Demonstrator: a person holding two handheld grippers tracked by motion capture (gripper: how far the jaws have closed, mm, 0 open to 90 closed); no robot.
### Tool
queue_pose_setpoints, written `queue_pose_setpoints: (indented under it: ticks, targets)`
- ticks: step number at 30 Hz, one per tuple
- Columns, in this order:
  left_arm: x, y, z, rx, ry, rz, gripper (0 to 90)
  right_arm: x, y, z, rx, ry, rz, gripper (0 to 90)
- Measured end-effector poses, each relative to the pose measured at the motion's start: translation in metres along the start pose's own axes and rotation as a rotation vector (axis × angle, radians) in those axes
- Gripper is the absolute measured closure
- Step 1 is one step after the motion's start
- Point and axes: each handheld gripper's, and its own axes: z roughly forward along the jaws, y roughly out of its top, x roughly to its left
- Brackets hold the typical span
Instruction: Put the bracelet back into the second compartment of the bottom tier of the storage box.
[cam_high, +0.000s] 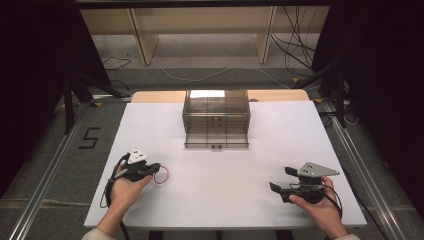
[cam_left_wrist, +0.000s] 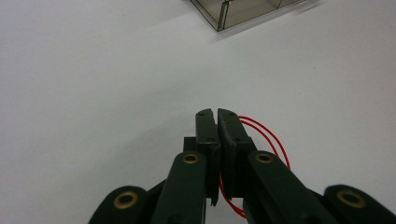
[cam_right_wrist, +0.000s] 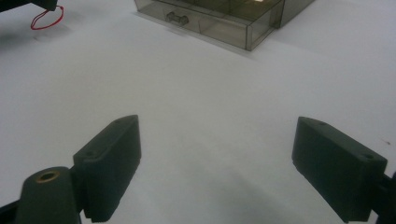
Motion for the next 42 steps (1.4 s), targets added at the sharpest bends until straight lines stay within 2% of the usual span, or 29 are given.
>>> queue_pose_setpoints:
  ticks: [20, 42]
  targets:
    - [-0.007, 0.012, 0.007, -0.02, -0.006, 0.021, 87.7, 0.0, 0.0, 0.0, 0.008, -0.003, 0.001, 16.7]
    - [-0.011, 0.022, 0.01, -0.043, -0.008, 0.023, 87.7, 0.001, 0.0, 0.001, 0.009, -0.001, 0.0, 16.7]
